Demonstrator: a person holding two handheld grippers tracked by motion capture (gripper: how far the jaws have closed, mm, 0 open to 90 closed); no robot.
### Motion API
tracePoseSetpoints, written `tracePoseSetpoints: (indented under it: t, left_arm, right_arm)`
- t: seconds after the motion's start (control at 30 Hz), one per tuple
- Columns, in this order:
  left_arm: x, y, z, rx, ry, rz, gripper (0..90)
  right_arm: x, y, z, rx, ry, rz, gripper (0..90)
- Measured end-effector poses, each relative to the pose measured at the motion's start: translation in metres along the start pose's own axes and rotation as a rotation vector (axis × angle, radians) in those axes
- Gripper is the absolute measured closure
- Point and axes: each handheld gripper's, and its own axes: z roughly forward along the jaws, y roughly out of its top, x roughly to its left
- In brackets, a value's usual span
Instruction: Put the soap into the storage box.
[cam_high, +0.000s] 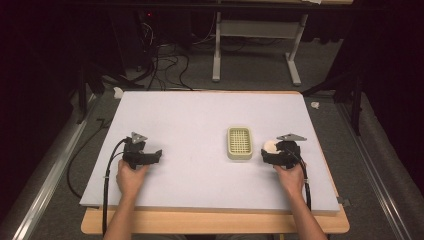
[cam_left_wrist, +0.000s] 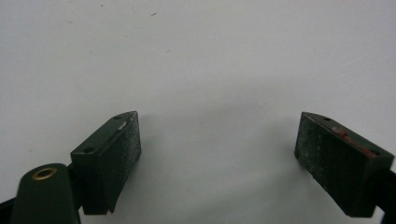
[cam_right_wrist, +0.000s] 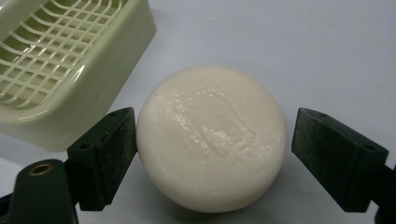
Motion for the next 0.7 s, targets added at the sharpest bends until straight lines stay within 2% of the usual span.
tracePoseSetpoints:
  t: [0.43,0.7]
  left_arm:
    - [0.000,0.000,0.000,0.000,0.000,0.000,15.0]
    - [0.000,0.000,0.000,0.000,0.000,-0.001,15.0]
  right_arm:
    - [0.001,-0.002,0.011,0.031,-0.001,0.002,18.0]
    - [0.001,-0.002,0.012,0.016,0.004,0.000,21.4]
